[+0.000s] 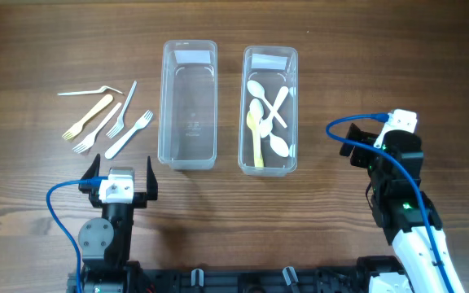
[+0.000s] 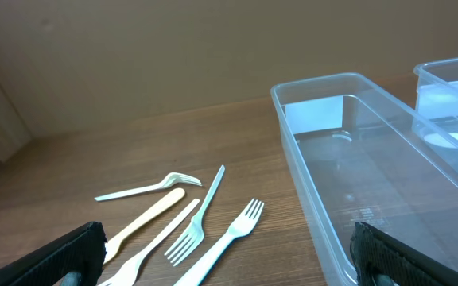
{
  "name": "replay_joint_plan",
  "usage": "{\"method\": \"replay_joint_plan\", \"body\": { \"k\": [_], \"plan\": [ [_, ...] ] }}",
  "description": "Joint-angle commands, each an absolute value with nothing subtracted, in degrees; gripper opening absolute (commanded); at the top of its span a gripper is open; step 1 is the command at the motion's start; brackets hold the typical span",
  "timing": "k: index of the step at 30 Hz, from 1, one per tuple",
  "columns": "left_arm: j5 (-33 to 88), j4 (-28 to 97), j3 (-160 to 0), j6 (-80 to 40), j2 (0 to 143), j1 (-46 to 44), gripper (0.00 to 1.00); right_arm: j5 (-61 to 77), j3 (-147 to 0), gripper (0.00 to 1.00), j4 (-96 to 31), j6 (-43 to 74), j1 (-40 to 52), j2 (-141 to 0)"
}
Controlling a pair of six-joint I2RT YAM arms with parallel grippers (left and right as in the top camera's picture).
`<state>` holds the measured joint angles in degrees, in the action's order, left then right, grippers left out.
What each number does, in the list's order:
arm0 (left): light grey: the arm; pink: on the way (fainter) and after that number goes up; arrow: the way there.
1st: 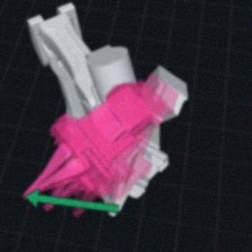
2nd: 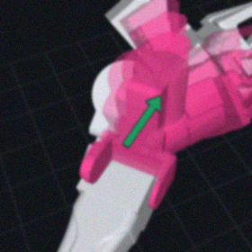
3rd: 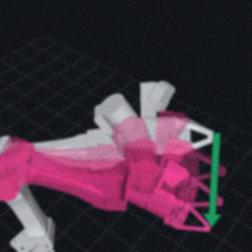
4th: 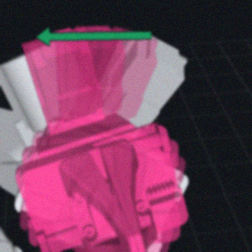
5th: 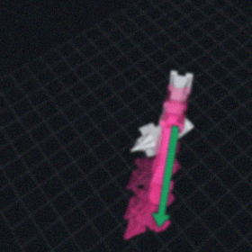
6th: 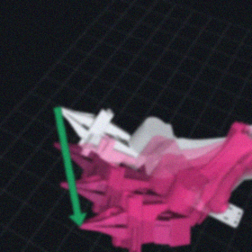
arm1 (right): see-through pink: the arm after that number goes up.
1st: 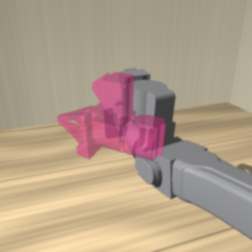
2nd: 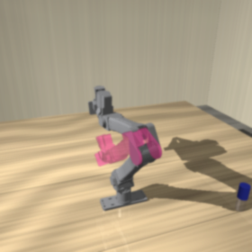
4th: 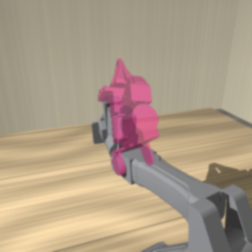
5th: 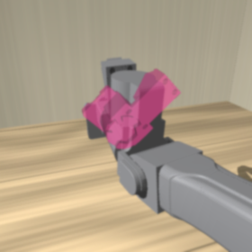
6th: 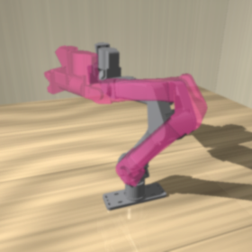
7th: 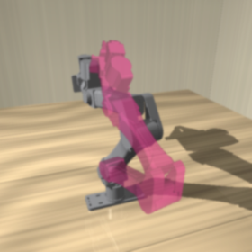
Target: Pack container
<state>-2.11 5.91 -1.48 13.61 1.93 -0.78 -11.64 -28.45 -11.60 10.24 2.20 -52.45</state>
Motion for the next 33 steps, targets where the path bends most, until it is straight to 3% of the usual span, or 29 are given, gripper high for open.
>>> {"method": "replay_joint_plan", "body": {
  "k": [1, 20, 33],
  "plan": [
    [-2.44, 5.67, -1.17, 13.10, 1.56, -0.99, 1.00, -11.99, -28.49, 1.00, -9.28, 11.11, 2.33, -49.87],
    [-2.44, 5.67, -1.17, 13.10, 1.56, -0.99, 1.00, -11.99, -28.49, 1.00, -9.87, 11.03, 2.33, -64.82],
    [-2.44, 5.67, -1.17, 13.10, 1.56, -0.99, 1.00, -11.99, -28.49, 1.00, -9.87, 11.05, 2.33, -66.57]
  ]
}}
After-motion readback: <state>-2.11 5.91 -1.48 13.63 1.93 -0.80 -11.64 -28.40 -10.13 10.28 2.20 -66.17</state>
